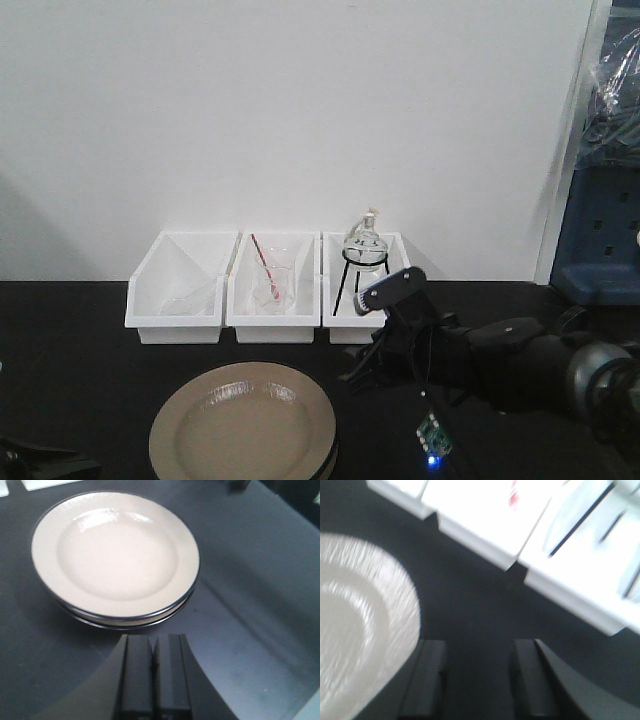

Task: Arrange circular plates on left workspace

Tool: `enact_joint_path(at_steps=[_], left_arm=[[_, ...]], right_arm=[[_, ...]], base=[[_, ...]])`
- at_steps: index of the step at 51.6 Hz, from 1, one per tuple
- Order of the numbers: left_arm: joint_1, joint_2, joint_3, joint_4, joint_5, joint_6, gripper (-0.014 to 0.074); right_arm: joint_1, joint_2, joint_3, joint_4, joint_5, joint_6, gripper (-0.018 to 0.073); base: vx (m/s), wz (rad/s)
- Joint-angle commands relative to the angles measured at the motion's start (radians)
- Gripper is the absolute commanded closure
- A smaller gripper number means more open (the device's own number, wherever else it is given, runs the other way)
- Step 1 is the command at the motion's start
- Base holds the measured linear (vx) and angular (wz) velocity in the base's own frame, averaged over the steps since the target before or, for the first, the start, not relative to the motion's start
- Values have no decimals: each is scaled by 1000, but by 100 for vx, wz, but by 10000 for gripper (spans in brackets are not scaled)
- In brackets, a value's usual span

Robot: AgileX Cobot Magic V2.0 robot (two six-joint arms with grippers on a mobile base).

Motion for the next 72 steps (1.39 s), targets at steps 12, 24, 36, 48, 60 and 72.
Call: enact_joint_path(at_steps=[12, 24, 36, 48, 60, 72], left_arm=[[-3, -19, -26, 59, -55, -114, 596], [-3, -178, -26, 150, -100, -200, 596], [-3, -453, -26, 276, -86, -289, 596], [-3, -647, -26, 277, -87, -294, 596], [-3, -667, -26, 264, -25, -294, 596], [-3, -667, -26, 267, 38, -294, 596]], right_arm=[[-7, -403, -9, 13, -64, 177, 564], [-6, -757, 263, 16, -244, 195, 563], [-6, -1087, 594, 35, -284, 190, 563], [-6, -1265, 786, 50, -313, 162, 563], [-6, -1289, 796, 135, -313, 172, 563], [-6, -1289, 796, 157, -313, 172, 563]], base=[[0, 0], [0, 0], [0, 0], [0, 0], [0, 0], [0, 0]])
